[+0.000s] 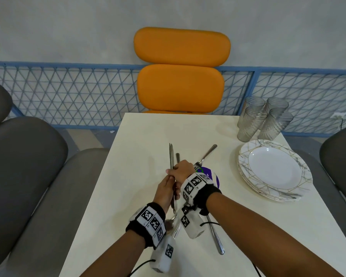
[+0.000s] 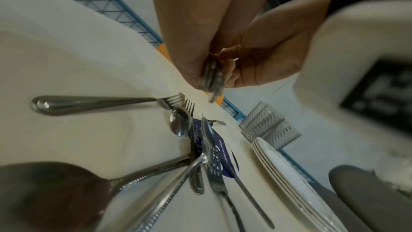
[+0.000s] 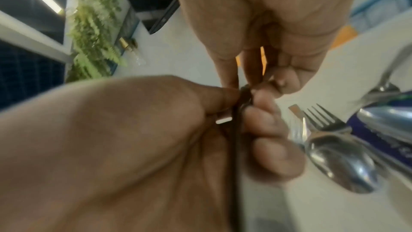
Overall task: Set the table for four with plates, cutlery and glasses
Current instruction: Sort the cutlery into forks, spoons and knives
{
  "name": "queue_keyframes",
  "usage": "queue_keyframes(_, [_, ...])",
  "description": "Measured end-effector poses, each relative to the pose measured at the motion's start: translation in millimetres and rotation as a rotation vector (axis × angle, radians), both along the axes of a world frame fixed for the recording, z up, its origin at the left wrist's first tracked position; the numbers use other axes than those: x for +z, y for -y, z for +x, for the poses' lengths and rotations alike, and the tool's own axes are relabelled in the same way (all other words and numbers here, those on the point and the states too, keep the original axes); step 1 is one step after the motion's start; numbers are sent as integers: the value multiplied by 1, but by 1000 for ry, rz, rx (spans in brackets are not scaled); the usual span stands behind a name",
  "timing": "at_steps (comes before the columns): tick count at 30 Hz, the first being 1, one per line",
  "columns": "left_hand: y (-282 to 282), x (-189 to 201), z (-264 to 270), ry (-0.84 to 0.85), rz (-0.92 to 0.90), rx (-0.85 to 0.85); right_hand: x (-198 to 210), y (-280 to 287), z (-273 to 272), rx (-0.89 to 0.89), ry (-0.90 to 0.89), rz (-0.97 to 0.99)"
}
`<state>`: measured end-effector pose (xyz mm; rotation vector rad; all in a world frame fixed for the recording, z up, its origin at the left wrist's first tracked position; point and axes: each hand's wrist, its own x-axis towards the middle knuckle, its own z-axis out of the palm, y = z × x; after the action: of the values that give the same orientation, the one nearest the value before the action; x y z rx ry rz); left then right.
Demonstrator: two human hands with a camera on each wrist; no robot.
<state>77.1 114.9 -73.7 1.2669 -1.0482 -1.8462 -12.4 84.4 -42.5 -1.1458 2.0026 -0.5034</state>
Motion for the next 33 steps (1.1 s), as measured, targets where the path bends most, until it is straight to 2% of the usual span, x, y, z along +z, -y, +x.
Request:
queue_keyframes(6, [-2, 11, -2, -58, -7, -65, 11, -5, -16, -120, 159, -132])
queue_keyframes(10, [1, 13, -3, -92, 45, -127, 13, -13, -23, -90, 193, -131])
queue_keyframes(13, [2, 13, -3, -103, 60, -145, 11, -22, -27, -88, 196, -206])
queue_keyframes(16, [0, 14, -4, -135, 69, -124, 16, -38, -26, -133, 322, -290])
queue_keyframes(18, [0, 15, -2, -146, 65, -65, 14, -50, -25, -84, 383, -313])
queue_keyframes(20, [1, 15, 0, -162, 77, -10, 6, -62, -26, 99, 337, -339])
queue_keyframes(22, [3, 15, 2, -188, 117, 37, -5, -73, -28, 352, 152, -315])
queue_keyframes(24, [4, 12, 3, -188, 147, 49, -8, -82, -28, 493, 8, -310])
queue_keyframes(29, [0, 9, 0, -231, 163, 54, -13, -89, -25, 472, -37, -450])
queue_keyframes(33, [-2, 9, -3, -222, 149, 50, -16, -93, -24, 410, -18, -452])
